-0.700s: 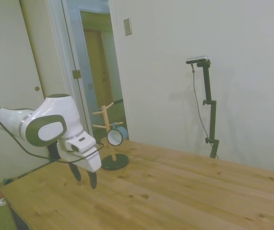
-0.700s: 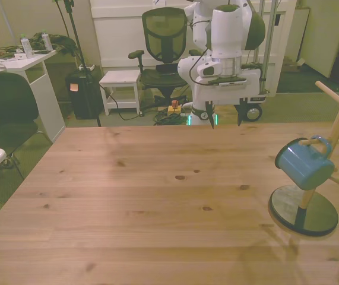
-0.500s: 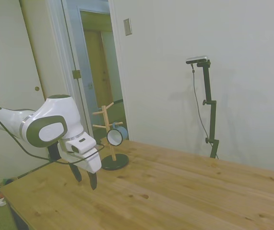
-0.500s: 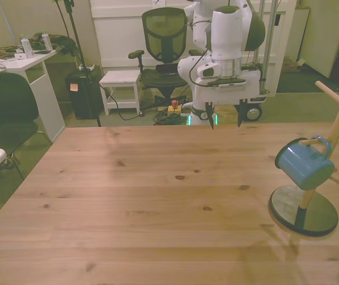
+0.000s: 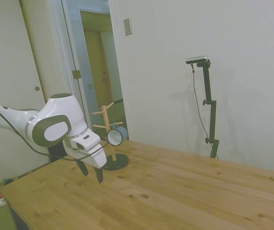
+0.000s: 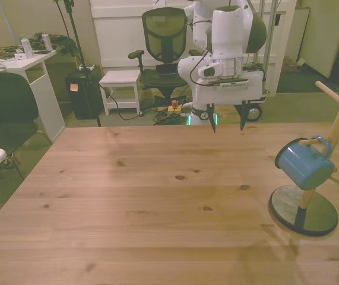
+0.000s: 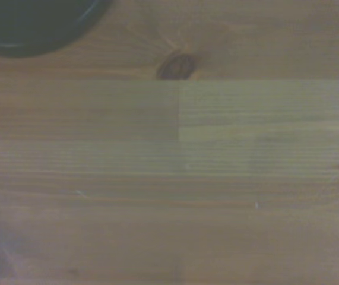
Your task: Unload the mug
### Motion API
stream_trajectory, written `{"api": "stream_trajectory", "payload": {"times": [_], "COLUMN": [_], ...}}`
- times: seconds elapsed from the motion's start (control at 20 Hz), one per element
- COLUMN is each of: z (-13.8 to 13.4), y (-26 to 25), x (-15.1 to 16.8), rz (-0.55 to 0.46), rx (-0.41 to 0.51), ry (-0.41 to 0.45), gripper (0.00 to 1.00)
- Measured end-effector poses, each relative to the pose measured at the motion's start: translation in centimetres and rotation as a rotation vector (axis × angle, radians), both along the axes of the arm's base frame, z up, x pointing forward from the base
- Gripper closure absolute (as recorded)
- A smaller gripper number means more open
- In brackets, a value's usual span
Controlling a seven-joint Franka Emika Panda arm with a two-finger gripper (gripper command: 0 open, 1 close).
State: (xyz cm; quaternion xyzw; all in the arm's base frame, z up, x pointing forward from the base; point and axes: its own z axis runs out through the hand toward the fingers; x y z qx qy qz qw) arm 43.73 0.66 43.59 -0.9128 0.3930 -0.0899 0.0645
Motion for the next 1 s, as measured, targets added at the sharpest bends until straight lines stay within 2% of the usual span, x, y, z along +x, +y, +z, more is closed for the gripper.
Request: {"api": "stream_trajectory", "payload": {"times": [0.55, 0.75, 1.0], "z": [1.4, 1.5, 0.6], "y": [1.2, 0.9, 0.9], "x": [7.2, 9.4, 10.7], "rz": [-0.009, 0.004, 0.086], "rx": [0.026, 0.038, 0.043], "ry": [-0.033, -0.090, -0.162], "gripper": [0.00, 0.00, 0.00]}}
